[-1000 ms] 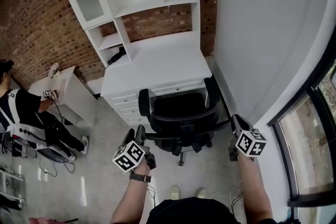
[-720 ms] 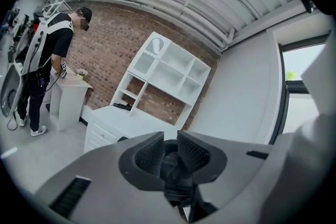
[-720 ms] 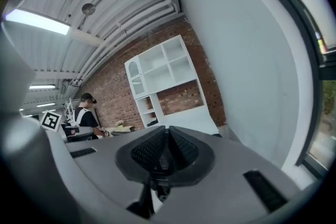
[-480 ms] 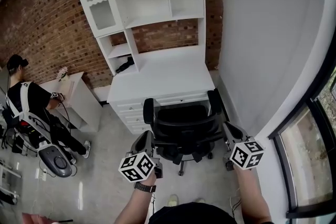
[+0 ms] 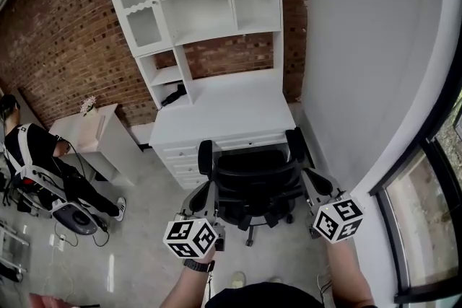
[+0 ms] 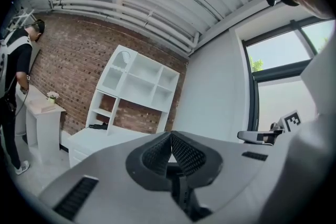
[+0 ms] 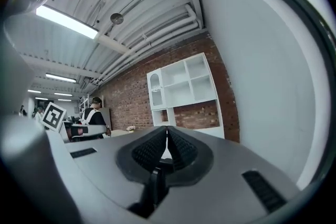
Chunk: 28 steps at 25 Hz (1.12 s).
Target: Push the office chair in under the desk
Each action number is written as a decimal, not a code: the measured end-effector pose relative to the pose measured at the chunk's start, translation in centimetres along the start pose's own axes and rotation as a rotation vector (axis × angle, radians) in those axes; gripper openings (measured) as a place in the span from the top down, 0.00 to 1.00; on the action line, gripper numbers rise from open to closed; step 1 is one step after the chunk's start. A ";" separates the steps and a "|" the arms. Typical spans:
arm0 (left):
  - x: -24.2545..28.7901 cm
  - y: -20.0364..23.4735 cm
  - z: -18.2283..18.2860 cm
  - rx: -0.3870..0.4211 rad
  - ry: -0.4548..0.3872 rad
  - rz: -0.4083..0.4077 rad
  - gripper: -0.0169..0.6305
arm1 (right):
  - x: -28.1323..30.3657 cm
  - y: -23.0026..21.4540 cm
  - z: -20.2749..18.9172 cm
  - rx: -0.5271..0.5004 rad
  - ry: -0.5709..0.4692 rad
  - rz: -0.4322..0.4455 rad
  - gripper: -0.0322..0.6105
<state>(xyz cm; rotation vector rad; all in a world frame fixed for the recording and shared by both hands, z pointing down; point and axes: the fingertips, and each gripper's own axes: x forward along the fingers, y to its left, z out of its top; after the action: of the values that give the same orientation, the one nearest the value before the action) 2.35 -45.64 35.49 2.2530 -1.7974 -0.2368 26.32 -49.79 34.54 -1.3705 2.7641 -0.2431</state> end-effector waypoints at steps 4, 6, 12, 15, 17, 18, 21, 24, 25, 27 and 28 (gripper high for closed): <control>-0.6 -1.0 1.2 0.017 -0.018 -0.027 0.96 | -0.3 0.5 0.5 -0.020 -0.004 0.006 0.94; -0.6 -1.4 1.5 0.026 -0.017 -0.039 0.96 | -0.4 0.7 0.9 -0.023 -0.007 0.010 0.94; -0.2 -1.5 1.3 0.047 -0.021 -0.047 0.96 | -0.1 0.7 0.9 -0.056 -0.014 0.005 0.94; -0.1 -1.5 0.5 0.051 -0.006 -0.052 0.96 | -0.3 0.5 0.2 -0.060 -0.006 0.002 0.94; -0.1 -1.6 0.0 0.050 0.002 -0.053 0.96 | -0.5 0.3 -0.1 -0.064 -0.003 -0.004 0.94; -0.1 -1.6 0.0 0.051 0.003 -0.053 0.96 | -0.5 0.2 -0.2 -0.068 -0.002 -0.007 0.94; 0.0 -1.7 0.1 0.052 0.004 -0.052 0.96 | -0.4 0.2 -0.2 -0.080 0.002 -0.013 0.94; 0.1 -1.8 0.0 0.051 0.006 -0.049 0.96 | -0.3 0.2 -0.5 -0.083 0.009 -0.010 0.94; 0.1 -1.8 -0.1 0.051 0.007 -0.049 0.96 | -0.3 0.2 -0.5 -0.083 0.011 -0.008 0.94; 0.1 -1.9 -0.2 0.052 0.009 -0.047 0.96 | -0.4 0.1 -0.6 -0.083 0.012 -0.005 0.94; 0.1 -2.0 -0.3 0.052 0.010 -0.046 0.96 | -0.4 0.1 -0.6 -0.085 0.013 -0.004 0.94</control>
<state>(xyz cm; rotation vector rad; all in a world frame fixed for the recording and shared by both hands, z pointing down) 4.35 -45.31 35.13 2.3296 -1.7678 -0.1891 26.45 -49.34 35.11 -1.3974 2.8132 -0.1370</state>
